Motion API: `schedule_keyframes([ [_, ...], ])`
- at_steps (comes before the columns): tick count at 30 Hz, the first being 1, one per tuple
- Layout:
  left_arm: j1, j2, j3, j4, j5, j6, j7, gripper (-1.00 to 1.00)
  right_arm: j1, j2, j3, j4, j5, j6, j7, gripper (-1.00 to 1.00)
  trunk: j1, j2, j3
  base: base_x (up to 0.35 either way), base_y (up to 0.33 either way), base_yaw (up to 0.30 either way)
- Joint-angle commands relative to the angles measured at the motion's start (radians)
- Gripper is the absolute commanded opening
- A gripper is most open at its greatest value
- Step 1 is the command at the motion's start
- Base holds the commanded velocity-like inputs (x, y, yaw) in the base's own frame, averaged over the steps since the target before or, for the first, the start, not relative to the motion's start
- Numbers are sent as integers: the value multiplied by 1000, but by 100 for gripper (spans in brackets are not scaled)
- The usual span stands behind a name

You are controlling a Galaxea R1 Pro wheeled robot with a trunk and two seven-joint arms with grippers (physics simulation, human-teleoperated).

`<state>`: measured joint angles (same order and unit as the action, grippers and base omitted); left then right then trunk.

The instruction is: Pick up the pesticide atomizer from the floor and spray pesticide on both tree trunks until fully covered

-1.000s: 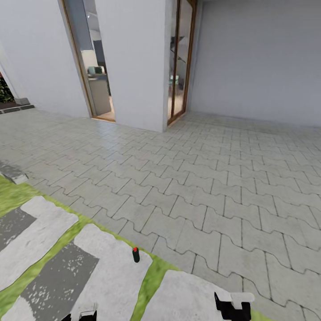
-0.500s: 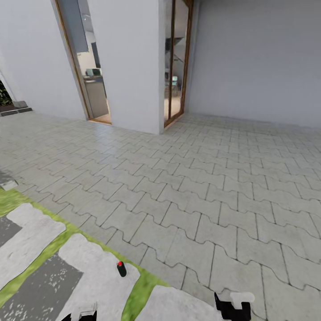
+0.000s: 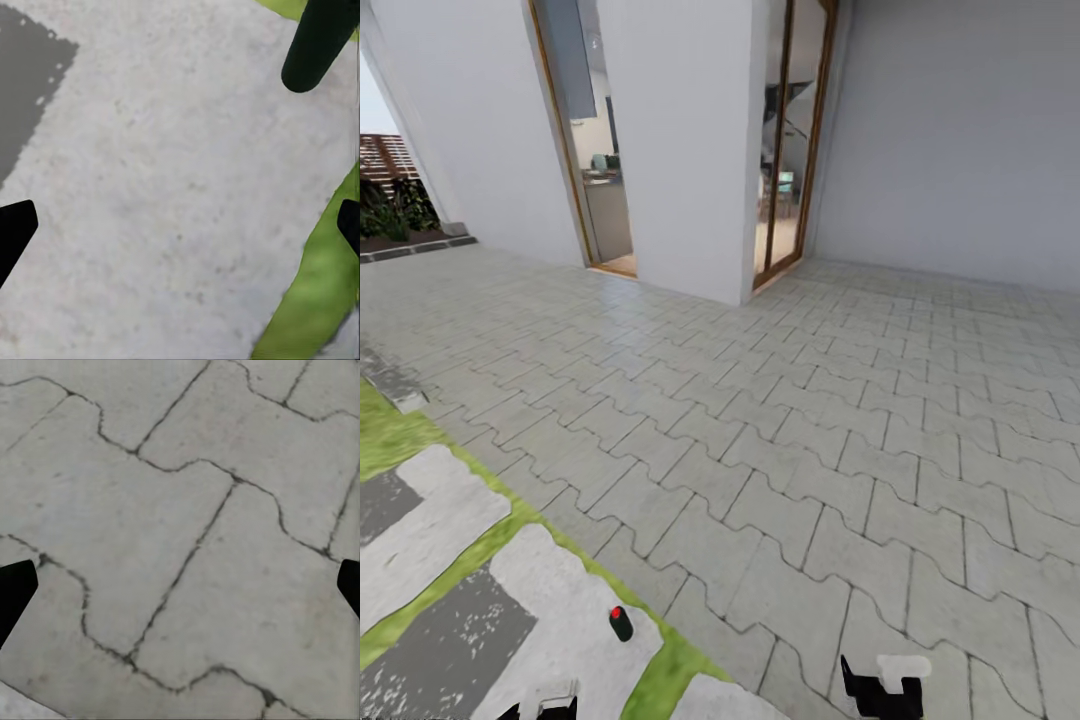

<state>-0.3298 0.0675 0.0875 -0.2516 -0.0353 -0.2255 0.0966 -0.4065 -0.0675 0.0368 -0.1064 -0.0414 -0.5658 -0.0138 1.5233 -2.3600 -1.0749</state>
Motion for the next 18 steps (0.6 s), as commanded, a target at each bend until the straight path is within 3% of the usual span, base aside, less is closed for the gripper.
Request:
schedule_keyframes([
  [1,0,0,0,0,0,0,0,100,0,0,0,0,0,0,0,100,0,0,0,185,-230,138],
  [12,0,0,0,0,0,0,0,100,0,2,0,-1,-2,0,-1,100,0,0,0,185,-230,28],
  [18,0,0,0,0,0,0,0,100,0,2,0,-1,-2,0,-1,100,0,0,0,175,-236,242],
])
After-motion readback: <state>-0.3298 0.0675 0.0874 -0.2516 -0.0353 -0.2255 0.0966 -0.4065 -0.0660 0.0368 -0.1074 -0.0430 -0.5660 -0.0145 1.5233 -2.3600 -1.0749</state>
